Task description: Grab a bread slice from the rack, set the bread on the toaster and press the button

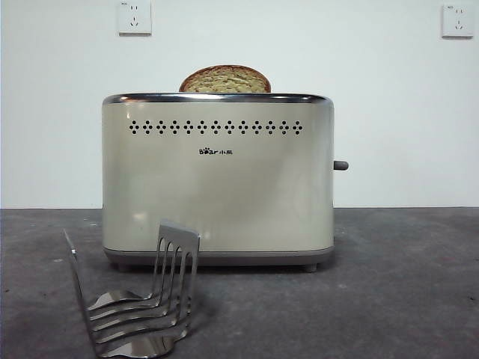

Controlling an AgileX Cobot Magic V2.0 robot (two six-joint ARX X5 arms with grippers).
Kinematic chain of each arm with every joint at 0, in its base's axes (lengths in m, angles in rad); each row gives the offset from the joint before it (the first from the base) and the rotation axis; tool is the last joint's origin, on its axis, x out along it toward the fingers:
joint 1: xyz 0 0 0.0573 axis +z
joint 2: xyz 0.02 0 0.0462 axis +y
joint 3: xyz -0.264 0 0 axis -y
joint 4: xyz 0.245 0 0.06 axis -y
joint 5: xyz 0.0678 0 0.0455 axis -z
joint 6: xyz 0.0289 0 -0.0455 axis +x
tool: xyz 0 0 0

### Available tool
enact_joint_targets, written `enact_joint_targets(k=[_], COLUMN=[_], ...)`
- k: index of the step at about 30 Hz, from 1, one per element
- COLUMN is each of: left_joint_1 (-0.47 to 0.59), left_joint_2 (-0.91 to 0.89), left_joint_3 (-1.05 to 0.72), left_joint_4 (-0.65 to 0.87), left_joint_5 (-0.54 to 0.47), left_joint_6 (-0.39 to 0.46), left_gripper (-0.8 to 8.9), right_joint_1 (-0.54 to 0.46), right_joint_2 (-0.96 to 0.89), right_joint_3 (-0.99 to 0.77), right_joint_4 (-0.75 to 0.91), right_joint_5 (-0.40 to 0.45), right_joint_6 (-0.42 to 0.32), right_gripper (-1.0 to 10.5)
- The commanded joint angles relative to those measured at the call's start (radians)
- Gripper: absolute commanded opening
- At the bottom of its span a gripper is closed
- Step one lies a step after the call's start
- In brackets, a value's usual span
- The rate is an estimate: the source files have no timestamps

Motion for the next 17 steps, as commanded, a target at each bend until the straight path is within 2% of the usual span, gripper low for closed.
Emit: enact_joint_targets(k=[1, 3, 6, 9, 10, 17], left_joint_1=[0.002, 0.002, 0.002, 0.002, 0.002, 0.002], left_joint_2=[0.0, 0.0, 0.0, 0.0, 0.0, 0.0], left_joint_3=[-0.01, -0.01, -0.01, -0.01, -0.01, -0.01], left_joint_4=[0.01, 0.01, 0.01, 0.01, 0.01, 0.01], left_joint_5=[0.0, 0.0, 0.0, 0.0, 0.0, 0.0], left_joint_6=[0.011, 0.011, 0.011, 0.011, 0.011, 0.011], left_gripper=[-0.03, -0.03, -0.03, -0.03, -0.03, -0.03], right_joint_1=[0.006, 0.008, 0.006, 0.005, 0.005, -0.022], right_joint_2=[-0.082, -0.219, -0.524, -0.798, -0.886, -1.17], right_joint_3=[-0.037, -0.154, -0.452, -0.715, -0.811, -1.167], right_joint_4=[0.021, 0.122, 0.376, 0.499, 0.546, 0.678], right_joint_5=[-0.002, -0.005, 0.02, 0.172, 0.187, 0.079], right_joint_6=[-0.004, -0.004, -0.035, -0.064, -0.064, -0.055], right_gripper=[0.0, 0.0, 0.0, 0.0, 0.0, 0.0])
